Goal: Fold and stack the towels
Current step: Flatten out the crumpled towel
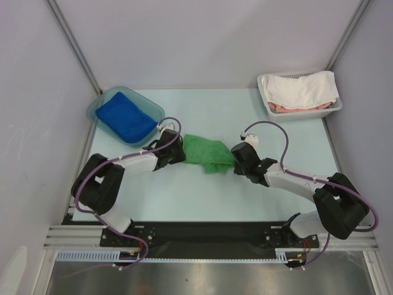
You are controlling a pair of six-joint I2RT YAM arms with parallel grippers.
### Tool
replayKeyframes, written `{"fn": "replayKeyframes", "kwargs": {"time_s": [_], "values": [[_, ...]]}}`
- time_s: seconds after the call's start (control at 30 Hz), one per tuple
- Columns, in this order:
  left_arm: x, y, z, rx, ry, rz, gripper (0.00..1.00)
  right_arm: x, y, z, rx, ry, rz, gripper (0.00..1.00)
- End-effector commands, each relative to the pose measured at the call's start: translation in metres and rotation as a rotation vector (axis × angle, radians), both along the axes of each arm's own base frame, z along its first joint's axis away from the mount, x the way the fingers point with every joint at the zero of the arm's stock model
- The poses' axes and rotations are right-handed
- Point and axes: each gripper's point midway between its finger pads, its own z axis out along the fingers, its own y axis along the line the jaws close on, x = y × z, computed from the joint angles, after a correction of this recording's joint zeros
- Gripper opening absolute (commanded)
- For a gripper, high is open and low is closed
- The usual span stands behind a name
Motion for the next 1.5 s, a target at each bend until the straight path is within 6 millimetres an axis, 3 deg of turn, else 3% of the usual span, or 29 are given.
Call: {"fn": "replayKeyframes", "kwargs": {"time_s": [0.0, 0.2, 0.53, 0.7, 0.83, 0.97, 1.1, 1.17, 1.2, 1.23, 1.47], "values": [[0.015, -0.012, 0.02, -0.04, -0.059, 0.001, 0.34, 0.006, -0.001, 0.009, 0.016, -0.037, -0.013, 0.1], [0.016, -0.013, 0.026, -0.039, -0.071, -0.005, 0.27, 0.006, -0.001, 0.01, 0.019, -0.038, -0.016, 0.1], [0.018, -0.01, 0.041, -0.038, -0.1, -0.002, 0.0, 0.005, -0.001, 0.009, 0.034, -0.032, -0.008, 0.14], [0.019, -0.007, 0.062, -0.035, -0.138, 0.005, 0.0, 0.005, 0.0, 0.011, 0.057, -0.038, 0.004, 0.13], [0.023, -0.004, 0.097, -0.051, -0.212, 0.015, 0.0, 0.012, -0.002, 0.026, 0.058, -0.058, -0.002, 0.0], [0.028, 0.0, 0.141, -0.053, -0.297, 0.015, 0.0, 0.03, -0.006, 0.063, 0.056, -0.131, -0.014, 0.0], [0.028, 0.004, 0.196, -0.068, -0.397, 0.01, 0.0, 0.045, -0.009, 0.12, 0.034, -0.232, -0.015, 0.0], [0.022, 0.006, 0.212, -0.056, -0.423, -0.004, 0.0, 0.053, -0.007, 0.158, 0.028, -0.307, 0.008, 0.0], [0.018, 0.007, 0.234, -0.072, -0.464, -0.005, 0.0, 0.051, -0.007, 0.175, 0.032, -0.339, 0.021, 0.0], [0.015, 0.008, 0.243, -0.071, -0.48, -0.011, 0.0, 0.053, -0.006, 0.198, 0.025, -0.388, 0.04, 0.0], [-0.029, 0.003, 0.321, -0.029, -0.642, -0.106, 0.0, 0.029, -0.007, 0.305, -0.029, -0.625, 0.137, 0.0]]}}
